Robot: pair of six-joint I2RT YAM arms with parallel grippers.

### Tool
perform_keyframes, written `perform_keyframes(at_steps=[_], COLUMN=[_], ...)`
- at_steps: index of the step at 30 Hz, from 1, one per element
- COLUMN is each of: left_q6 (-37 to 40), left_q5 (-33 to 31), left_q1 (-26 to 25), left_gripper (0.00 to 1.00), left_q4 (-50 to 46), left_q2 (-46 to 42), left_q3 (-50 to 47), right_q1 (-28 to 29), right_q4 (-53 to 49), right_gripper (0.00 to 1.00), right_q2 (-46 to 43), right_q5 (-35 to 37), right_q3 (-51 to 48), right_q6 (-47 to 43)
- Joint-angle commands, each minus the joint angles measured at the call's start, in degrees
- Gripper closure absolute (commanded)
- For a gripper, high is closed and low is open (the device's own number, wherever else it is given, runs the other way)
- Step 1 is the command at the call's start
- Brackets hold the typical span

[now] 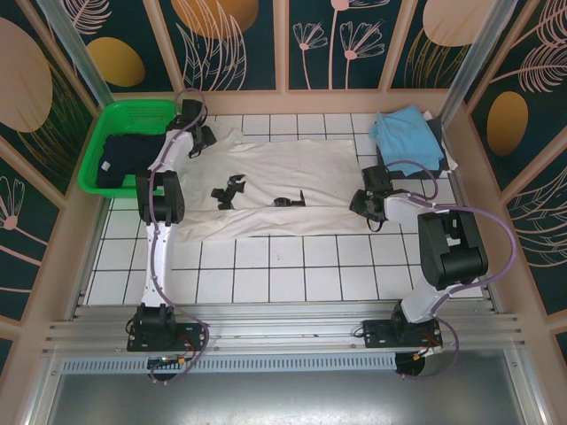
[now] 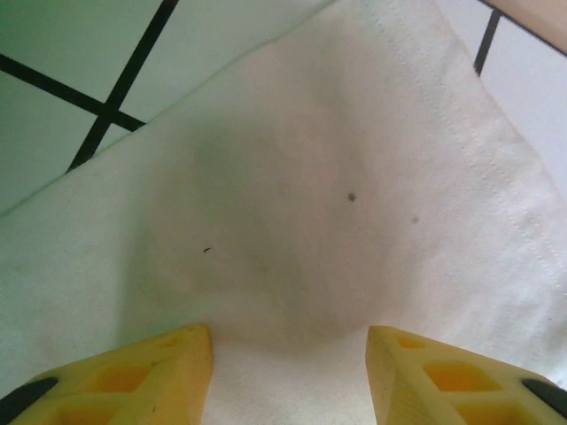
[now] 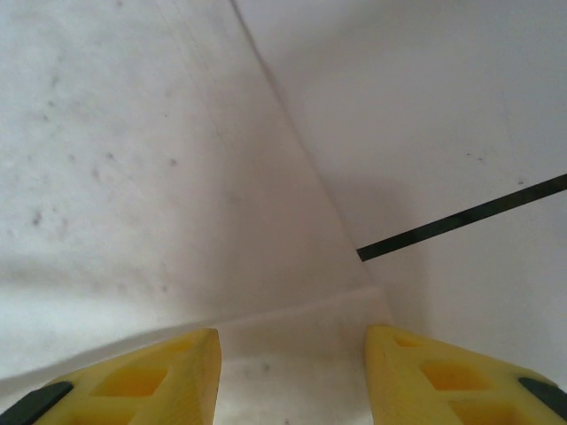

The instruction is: Fold and stack the t-shirts

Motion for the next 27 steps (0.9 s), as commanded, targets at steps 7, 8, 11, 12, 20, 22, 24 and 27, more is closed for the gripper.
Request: perform_keyframes(at_steps=[7, 8, 11, 12, 20, 22, 24, 27], left_q6=[1.22, 1.22, 1.27, 1.07, -4.87, -8.59, -11.66, -14.26], left_q5=[0.36, 0.27, -0.99, -1.34, -7.08, -11.69, -13.89, -13.76], left_q1=[-4.99, -5.50, -7.07, -7.50, -8.30, -8.26, -8.05, -7.40], left_gripper=[0.31, 0.25, 0.23, 0.22, 0.21, 0.21, 0.22, 0.24], left_q4=[0.39, 0.20, 1.93, 3.14, 12.72, 11.42, 10.21, 12.01], left_q2=[-13.40, -15.03, -22.66, -26.02, -59.04, -66.84, -72.50, -77.64], left_q3=[-9.01, -10.51, -18.68, -22.57, -68.65, -79.43, -88.13, -97.57], right_q1=[8.18, 8.91, 11.68, 12.72, 12.82, 10.24, 8.37, 6.98], right_q4=[1.05, 1.38, 2.96, 3.71, 3.24, 2.06, 2.52, 2.24], right_gripper=[0.53, 0.53, 0.53, 0.53, 0.51, 0.51, 0.51, 0.51], right_q2=[-2.99, -3.00, -3.52, -3.93, -6.94, -7.10, -7.98, -9.19], right_q5=[-0.01, -0.54, -1.29, -1.71, 1.68, 0.95, -0.73, -2.28], right_q3=[2.43, 1.90, -0.94, -2.23, -10.09, -11.71, -13.64, -15.19], right_q6=[1.24, 1.51, 3.04, 3.42, 3.24, 3.14, 2.78, 2.18])
